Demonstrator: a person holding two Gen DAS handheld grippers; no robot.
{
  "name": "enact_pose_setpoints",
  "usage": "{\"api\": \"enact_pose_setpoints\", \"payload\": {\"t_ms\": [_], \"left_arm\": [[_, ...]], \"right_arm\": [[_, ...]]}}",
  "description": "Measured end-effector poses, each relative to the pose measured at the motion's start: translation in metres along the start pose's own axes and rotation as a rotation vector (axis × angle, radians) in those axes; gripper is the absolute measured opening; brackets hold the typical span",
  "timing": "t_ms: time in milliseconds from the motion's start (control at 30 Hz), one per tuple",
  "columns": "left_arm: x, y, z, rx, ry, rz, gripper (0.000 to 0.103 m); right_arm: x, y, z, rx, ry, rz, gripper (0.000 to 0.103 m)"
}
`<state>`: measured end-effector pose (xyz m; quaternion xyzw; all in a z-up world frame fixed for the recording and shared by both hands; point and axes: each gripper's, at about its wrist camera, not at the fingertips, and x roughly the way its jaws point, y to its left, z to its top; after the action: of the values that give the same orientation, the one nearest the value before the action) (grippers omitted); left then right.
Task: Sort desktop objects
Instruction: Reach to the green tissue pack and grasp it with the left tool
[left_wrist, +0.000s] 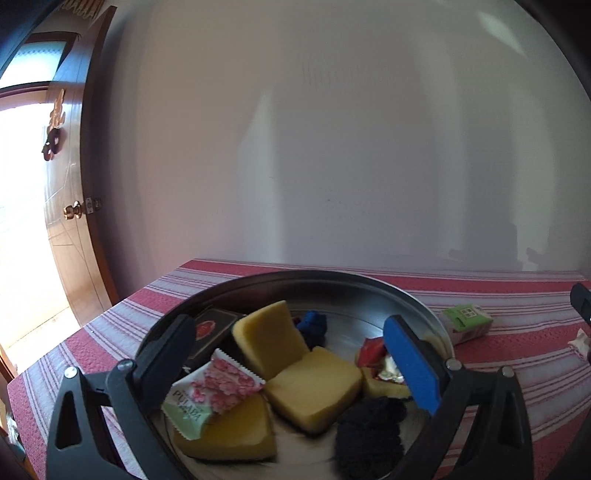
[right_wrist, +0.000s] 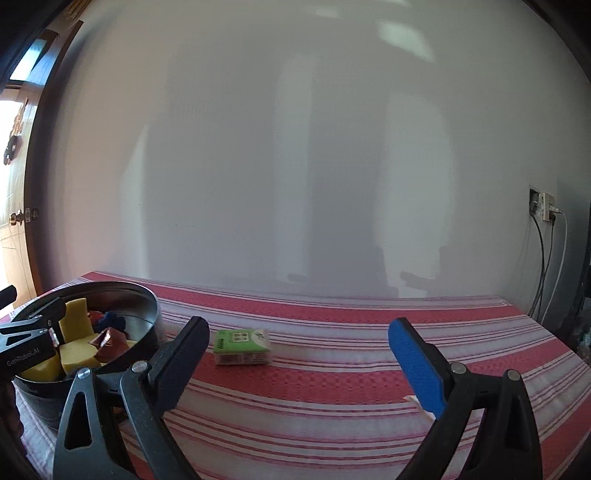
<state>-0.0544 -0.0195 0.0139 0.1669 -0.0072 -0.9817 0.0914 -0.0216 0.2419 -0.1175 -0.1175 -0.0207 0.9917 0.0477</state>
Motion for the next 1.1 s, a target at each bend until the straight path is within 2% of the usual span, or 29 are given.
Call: {"api": "enact_pose_setpoints", "payload": {"t_ms": [200, 367, 467, 533, 633, 733, 800, 1000, 1100], "left_arm": [[-0.006, -0.031, 0.004, 0.065, -0.017, -0.05, 0.102], [-0.012, -0.063, 0.013, 0.137, -0.019, -0.152, 0.102], [-0.016, -0.093, 0.021, 0.202, -0.028, -0.205, 0.102], [-0.018, -0.118, 0.026, 0.239, -0.025, -0.267, 0.102], [-0.005, -0.158, 0.029, 0.288, 0.03, -0.314, 0.102], [0.026, -0.191, 0.026, 0.307, 0.145, -0.308, 0.102], [0.055, -0.211, 0.023, 0.301, 0.225, -0.266, 0.102], [0.107, -0.24, 0.02, 0.311, 0.355, -0.148, 0.102], [0.128, -0.249, 0.017, 0.288, 0.417, -0.143, 0.102]], "right_arm": [[0.004, -0.044, -0.002, 0.036, 0.024, -0.097, 0.099], [0.008, -0.077, -0.006, 0.075, 0.04, -0.169, 0.099], [0.006, -0.094, -0.006, 0.112, 0.035, -0.222, 0.099], [0.002, -0.106, -0.006, 0.158, 0.036, -0.249, 0.099], [-0.001, -0.125, -0.008, 0.244, 0.047, -0.277, 0.099], [0.0, -0.141, -0.011, 0.306, 0.07, -0.304, 0.099], [0.0, -0.148, -0.014, 0.337, 0.075, -0.317, 0.099], [0.011, -0.146, -0.009, 0.321, 0.101, -0.312, 0.099], [0.016, -0.149, -0.01, 0.323, 0.118, -0.305, 0.099]]}}
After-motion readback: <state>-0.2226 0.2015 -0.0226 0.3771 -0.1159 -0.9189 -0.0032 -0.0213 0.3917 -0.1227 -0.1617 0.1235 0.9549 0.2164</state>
